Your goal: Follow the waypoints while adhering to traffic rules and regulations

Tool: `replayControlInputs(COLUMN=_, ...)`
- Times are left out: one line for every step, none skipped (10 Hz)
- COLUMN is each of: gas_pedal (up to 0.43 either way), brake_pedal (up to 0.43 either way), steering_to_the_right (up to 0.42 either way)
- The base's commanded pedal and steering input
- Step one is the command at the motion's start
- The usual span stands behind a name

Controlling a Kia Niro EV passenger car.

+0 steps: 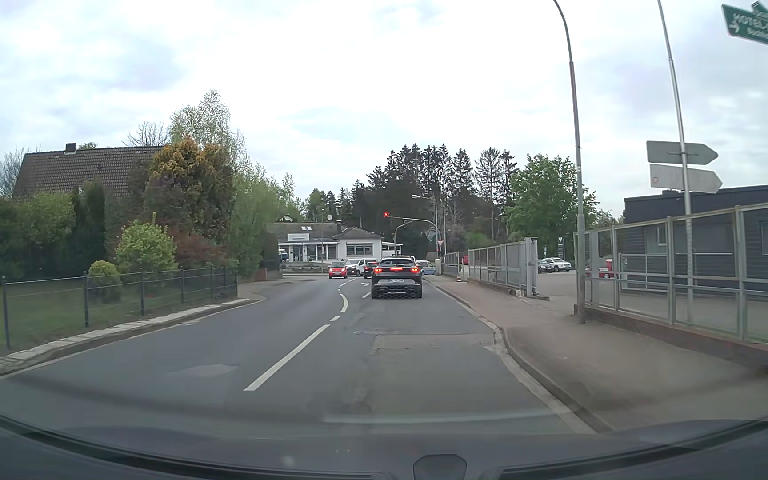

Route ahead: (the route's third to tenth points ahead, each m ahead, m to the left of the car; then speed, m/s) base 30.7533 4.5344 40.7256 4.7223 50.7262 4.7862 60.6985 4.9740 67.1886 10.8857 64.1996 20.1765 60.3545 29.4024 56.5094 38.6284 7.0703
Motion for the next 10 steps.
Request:
replayControlInputs(gas_pedal=0.0, brake_pedal=0.0, steering_to_the_right=0.0)
replayControlInputs(gas_pedal=0.0, brake_pedal=0.0, steering_to_the_right=0.0)
replayControlInputs(gas_pedal=0.0, brake_pedal=0.0, steering_to_the_right=0.0)
replayControlInputs(gas_pedal=0.0, brake_pedal=0.0, steering_to_the_right=0.0)
replayControlInputs(gas_pedal=0.0, brake_pedal=0.0, steering_to_the_right=-0.003)
replayControlInputs(gas_pedal=0.0, brake_pedal=0.0, steering_to_the_right=-0.004)
replayControlInputs(gas_pedal=0.0, brake_pedal=0.0, steering_to_the_right=-0.004)
replayControlInputs(gas_pedal=0.0, brake_pedal=0.0, steering_to_the_right=-0.004)
replayControlInputs(gas_pedal=0.0, brake_pedal=0.0, steering_to_the_right=-0.005)
replayControlInputs(gas_pedal=0.0, brake_pedal=0.0, steering_to_the_right=-0.005)
